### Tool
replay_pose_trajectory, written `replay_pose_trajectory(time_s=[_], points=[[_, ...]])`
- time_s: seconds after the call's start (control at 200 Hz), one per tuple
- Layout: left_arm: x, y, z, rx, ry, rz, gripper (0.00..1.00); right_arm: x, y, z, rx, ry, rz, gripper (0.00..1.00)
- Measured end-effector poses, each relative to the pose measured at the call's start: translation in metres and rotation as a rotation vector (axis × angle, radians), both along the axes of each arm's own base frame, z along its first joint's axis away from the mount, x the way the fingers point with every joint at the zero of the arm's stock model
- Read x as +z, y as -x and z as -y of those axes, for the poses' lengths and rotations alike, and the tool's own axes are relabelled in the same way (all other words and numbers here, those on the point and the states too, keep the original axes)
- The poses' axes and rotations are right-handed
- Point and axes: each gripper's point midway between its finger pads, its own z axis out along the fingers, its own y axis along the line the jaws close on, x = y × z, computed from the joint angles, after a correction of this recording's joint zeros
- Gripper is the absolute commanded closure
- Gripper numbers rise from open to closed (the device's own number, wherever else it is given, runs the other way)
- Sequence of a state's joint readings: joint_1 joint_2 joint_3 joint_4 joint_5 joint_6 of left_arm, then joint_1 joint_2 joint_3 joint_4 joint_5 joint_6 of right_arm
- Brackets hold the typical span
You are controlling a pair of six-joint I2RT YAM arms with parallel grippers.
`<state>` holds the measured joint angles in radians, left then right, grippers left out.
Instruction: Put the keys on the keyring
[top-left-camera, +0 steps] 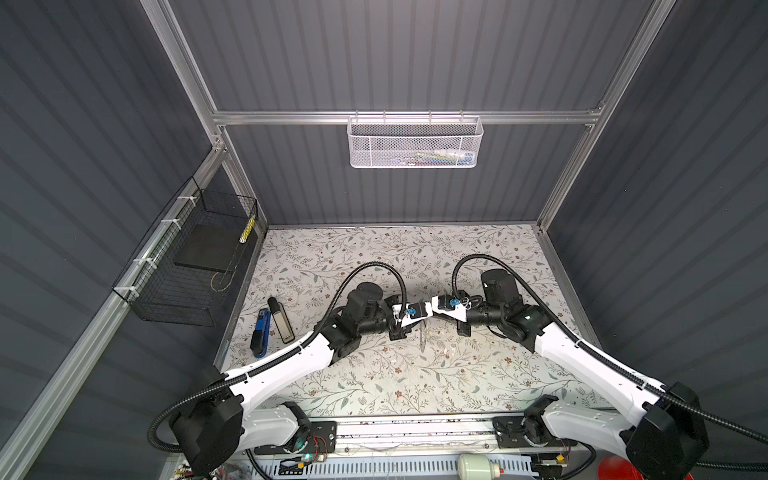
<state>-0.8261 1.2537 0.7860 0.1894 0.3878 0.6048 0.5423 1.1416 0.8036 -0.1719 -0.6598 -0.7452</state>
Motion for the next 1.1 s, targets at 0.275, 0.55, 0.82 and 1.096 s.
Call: replay_pose_trajectory(time_s=[0.275,0.55,0.82,1.096], points=[[0.003,0.001,0.002,-0.006,0.022,-0.016,1.0,0.005,0.002,0.003,-0.006,-0.007,0.024,0.81],[0.021,0.002,0.007,-0.017,0.109,-0.01,1.0,0.012,0.007,0.019,-0.072,-0.045,0.112,0.61],[0.042,0.006,0.008,-0.059,0.236,-0.045,1.0,0.03,0.0,0.033,-0.163,-0.153,0.086,0.64],[0.05,0.013,0.009,-0.108,0.271,-0.072,1.0,0.048,0.009,0.029,-0.104,-0.261,-0.001,0.74]])
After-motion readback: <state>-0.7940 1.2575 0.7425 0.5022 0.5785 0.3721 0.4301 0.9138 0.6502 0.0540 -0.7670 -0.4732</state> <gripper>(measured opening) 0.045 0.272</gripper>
